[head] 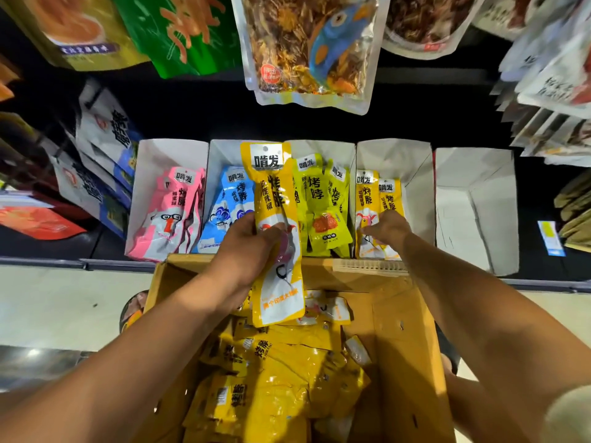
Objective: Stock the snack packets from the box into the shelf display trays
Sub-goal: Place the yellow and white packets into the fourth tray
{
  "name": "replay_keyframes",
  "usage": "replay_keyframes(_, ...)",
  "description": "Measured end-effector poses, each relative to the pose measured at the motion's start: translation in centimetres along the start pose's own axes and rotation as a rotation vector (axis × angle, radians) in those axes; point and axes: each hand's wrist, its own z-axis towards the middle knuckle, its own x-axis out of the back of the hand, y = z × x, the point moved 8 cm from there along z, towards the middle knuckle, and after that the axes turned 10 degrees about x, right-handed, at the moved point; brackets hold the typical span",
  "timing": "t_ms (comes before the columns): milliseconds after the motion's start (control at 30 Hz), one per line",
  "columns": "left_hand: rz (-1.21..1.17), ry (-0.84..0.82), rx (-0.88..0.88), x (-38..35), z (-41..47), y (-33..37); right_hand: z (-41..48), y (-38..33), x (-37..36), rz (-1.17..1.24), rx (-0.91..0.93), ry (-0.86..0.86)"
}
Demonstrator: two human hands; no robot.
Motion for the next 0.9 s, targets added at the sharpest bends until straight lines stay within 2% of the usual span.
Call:
replay_keyframes(300, 0.036, 0.022, 0.000, 0.3, 0.0, -0.2, -0.5, 0.0, -0.1, -0.047, 0.028, -0.060)
replay_keyframes(600, 0.040, 0.025, -0.019, 0.2, -0.6, 0.4, -5.3, -3.5, 4.7, 0.000, 0.147, -0.054)
replay_keyframes(900, 0.068, -0.006, -0.020, -0.6, -2.8, 1.9, -15.2, -11.9, 8.6, -0.013, 0.455, 0.065)
